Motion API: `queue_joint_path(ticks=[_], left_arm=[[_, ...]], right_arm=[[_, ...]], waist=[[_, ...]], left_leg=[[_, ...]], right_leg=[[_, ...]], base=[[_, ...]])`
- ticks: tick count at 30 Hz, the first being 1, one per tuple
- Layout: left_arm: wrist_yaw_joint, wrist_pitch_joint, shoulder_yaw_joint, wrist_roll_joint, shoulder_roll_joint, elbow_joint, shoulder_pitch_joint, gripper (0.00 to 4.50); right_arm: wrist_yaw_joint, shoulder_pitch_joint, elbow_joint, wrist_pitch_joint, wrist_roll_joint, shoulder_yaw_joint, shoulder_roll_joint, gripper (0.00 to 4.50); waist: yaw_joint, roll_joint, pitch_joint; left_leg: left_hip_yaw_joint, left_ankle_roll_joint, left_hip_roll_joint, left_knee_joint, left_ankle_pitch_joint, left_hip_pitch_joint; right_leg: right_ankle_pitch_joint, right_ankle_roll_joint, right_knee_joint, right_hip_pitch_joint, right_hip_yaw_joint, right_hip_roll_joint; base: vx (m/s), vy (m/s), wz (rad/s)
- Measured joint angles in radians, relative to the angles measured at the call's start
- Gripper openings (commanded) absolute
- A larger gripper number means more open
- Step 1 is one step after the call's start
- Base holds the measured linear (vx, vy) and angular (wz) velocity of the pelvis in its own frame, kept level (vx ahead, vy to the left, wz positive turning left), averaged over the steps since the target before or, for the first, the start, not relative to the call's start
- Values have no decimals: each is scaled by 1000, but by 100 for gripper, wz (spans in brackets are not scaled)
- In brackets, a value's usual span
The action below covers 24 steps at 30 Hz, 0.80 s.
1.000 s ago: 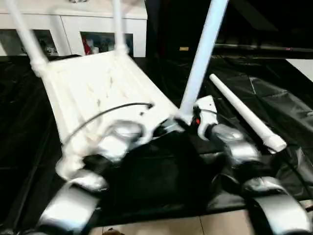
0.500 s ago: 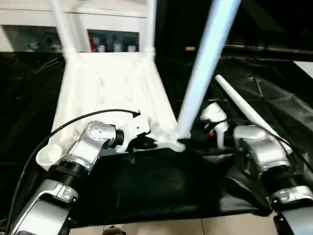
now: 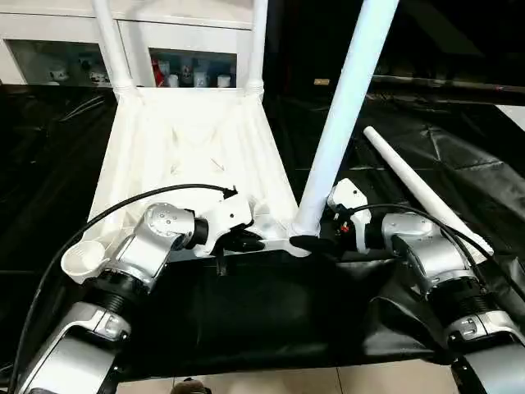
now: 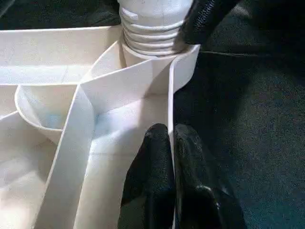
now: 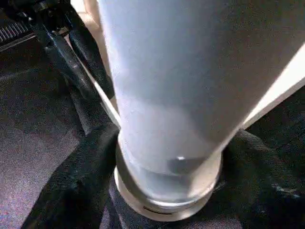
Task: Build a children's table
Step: Rotate leg to tighten
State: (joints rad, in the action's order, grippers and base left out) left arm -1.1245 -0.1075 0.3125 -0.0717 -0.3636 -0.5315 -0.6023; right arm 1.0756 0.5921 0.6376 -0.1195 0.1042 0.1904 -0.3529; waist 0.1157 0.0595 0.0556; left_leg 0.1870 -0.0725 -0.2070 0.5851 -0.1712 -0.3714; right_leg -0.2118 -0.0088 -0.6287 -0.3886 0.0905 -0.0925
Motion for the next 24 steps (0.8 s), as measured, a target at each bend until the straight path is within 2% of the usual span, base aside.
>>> queue_joint_path(ticks=[4,9,13,18,21,24], left_arm=[[-2,0,0,0,-1,0,0,0],[-1,-5,-3,0,-3,4,3,0],[75,-56,-15,-13,28,-3,-2,0],[358,-215,-47,-44,202,-118,-91,0],[464,-260,-63,-43,271,-149,-114,0],[534,-259,-66,-63,316,-174,-128,0]], right_arm=[[0,0,1,1,0,0,1,278],[-21,-4,2,-1,1,-8,14,274],[-140,-5,34,-13,1,-40,57,274],[-567,47,132,-66,1,-164,196,273],[-734,86,184,-70,10,-206,246,273],[-857,123,230,-64,10,-228,281,273]], waist=[[-1,0,0],[-2,0,0],[-12,0,-1],[-27,-4,-2],[-28,-10,-4],[-26,-12,-5]], left_leg=[[0,0,0,0,0,0],[0,0,0,0,0,1],[1,0,0,1,0,4],[1,-1,1,1,0,7],[1,-1,1,0,0,7],[1,-1,1,-1,0,6]], right_leg=[[0,0,0,0,0,0],[0,0,0,0,0,0],[1,-1,-2,2,-2,0],[6,-3,-2,3,-4,0],[5,-2,-1,3,-4,0],[4,-1,0,2,-4,1]], base=[[0,0,0],[0,0,0],[0,0,0],[0,0,0],[0,0,0],[0,0,0]])
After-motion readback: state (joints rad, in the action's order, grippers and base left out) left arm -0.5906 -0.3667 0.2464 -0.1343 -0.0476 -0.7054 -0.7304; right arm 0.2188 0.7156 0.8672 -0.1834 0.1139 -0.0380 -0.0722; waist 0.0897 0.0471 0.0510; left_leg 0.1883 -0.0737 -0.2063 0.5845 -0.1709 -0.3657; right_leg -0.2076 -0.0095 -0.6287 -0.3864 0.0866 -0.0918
